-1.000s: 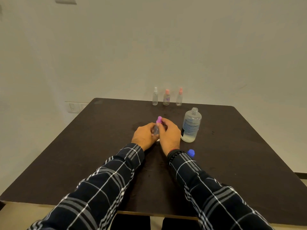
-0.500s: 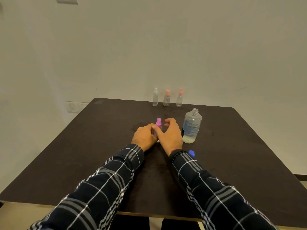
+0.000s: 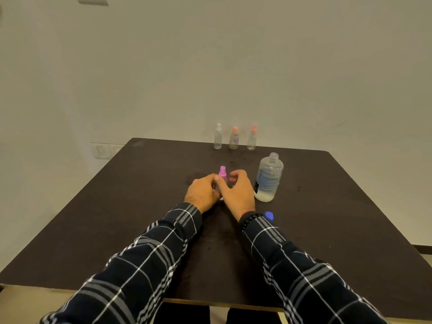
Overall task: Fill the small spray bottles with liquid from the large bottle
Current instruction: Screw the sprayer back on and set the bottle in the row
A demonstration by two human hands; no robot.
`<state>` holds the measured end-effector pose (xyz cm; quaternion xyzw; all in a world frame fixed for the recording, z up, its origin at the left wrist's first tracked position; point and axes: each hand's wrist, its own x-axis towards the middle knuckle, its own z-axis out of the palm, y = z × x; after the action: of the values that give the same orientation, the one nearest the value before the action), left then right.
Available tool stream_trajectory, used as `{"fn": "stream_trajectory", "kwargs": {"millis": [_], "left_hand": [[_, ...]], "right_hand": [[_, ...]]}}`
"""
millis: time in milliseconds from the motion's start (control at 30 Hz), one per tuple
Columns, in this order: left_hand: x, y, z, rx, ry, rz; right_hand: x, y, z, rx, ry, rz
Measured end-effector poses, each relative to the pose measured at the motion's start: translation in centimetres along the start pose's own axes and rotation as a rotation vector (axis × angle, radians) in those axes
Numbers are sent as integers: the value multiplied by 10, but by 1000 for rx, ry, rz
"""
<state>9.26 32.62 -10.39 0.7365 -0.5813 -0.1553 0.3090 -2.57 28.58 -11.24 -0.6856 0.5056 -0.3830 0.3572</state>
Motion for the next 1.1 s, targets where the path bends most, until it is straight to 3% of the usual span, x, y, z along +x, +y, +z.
{"fn": "stream_trajectory", "kwargs": {"millis": [167, 367, 533, 667, 900, 1100], "left_hand": [[1, 2, 1, 1, -11, -2], [2, 0, 2, 28, -10, 4], [3, 0, 2, 41, -8, 8], [2, 0, 2, 9, -6, -3], [2, -2, 3, -1, 4, 15], [2, -2, 2, -16, 5, 25]], "right_hand": [[1, -5, 2, 6, -8, -88], [-3, -7, 4, 35, 81, 27], [-6, -9, 9, 58, 18, -35], [-4, -9, 7, 71, 82, -13], [-1, -5, 9, 108, 52, 24], [2, -6, 6, 13, 42, -29]]}}
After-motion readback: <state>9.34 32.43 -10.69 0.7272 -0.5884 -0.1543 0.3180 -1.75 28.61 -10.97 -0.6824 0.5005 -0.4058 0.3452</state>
